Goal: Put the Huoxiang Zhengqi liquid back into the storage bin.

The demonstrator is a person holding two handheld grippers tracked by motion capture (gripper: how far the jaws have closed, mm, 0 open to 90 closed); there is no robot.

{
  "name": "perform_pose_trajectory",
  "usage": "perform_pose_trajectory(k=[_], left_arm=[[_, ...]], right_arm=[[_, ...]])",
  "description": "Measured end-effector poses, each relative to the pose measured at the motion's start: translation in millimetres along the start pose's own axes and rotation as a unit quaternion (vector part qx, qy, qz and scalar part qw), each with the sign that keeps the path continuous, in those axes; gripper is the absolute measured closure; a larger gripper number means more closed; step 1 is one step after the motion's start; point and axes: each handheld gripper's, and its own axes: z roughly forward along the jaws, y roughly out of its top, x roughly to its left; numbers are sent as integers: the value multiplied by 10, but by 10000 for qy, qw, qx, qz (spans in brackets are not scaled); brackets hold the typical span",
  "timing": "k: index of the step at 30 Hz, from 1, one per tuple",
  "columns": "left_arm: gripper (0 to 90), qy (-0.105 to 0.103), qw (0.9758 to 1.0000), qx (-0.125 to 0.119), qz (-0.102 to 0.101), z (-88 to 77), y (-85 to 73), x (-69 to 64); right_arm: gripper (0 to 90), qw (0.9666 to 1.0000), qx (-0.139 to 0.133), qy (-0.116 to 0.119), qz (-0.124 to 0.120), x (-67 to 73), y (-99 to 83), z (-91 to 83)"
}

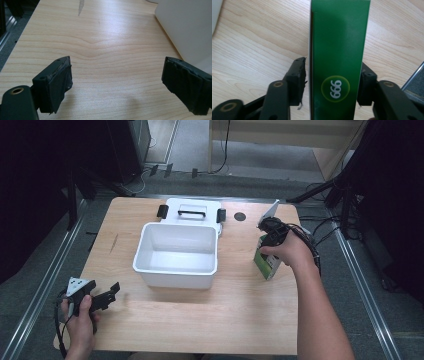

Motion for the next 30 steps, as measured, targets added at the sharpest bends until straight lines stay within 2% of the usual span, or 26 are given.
perform_pose_trajectory(k=[4, 6, 10, 11, 13, 16, 17, 18, 19, 21, 22, 23, 25, 26, 27, 29, 30], left_arm=[[103, 6, 10000, 1, 13, -1, 0, -1], [103, 8, 10000, 6, 7, 0, 0, -1], [103, 10, 10000, 26, -6, 2, 2, 3], [103, 10, 10000, 26, -6, 2, 2, 3], [103, 9, 10000, 19, 18, -1, 0, -2], [104, -3, 10000, -14, 20, -7, -5, -6], [103, -14, 10000, -23, 20, -10, -5, -1], [103, -14, 10000, -23, 20, -10, -5, -1], [103, -6, 10000, -26, 17, -9, -5, 1], [103, 4, 10000, -30, 18, -7, -5, -3], [104, 7, 10000, -19, 27, -8, -5, -5], [104, 8, 10000, -15, 36, -6, -4, -5], [104, 10, 10000, -14, 36, -4, -2, -3], [104, 9, 10000, -5, 18, -5, -2, -6], [103, 10, 10000, -16, 21, -4, -3, -6], [103, 7, 10000, -33, 12, -4, -4, -8], [103, 6, 10000, -38, -2, -5, -5, -8]], right_arm=[[632, 10000, -32, -81, -10, 3, 12, -6], [636, 10000, -17, -77, -14, 8, 11, -9], [644, 9997, -5, -50, -259, 5, -20, -25], [644, 9997, -5, -50, -259, 5, -20, -25], [644, 9985, -56, -167, -510, 21, -41, -63], [643, 9976, -113, -237, -638, 46, -64, -91], [644, 9951, -218, -352, -899, 75, -90, -135], [644, 9951, -218, -352, -899, 75, -90, -135], [644, 9938, -248, -390, -1012, 93, -104, -158], [644, 9903, -328, -405, -1286, 127, -131, -200], [644, 9866, -393, -356, -1542, 161, -162, -240], [644, 9866, -393, -356, -1542, 161, -162, -240], [643, 9810, -373, -278, -1883, 209, -192, -302], [643, 9810, -373, -278, -1883, 209, -192, -302], [644, 9786, -371, -274, -2007, 224, -201, -323], [644, 9689, -435, -348, -2410, 253, -216, -356], [643, 9562, -568, -438, -2836, 276, -229, -372]])
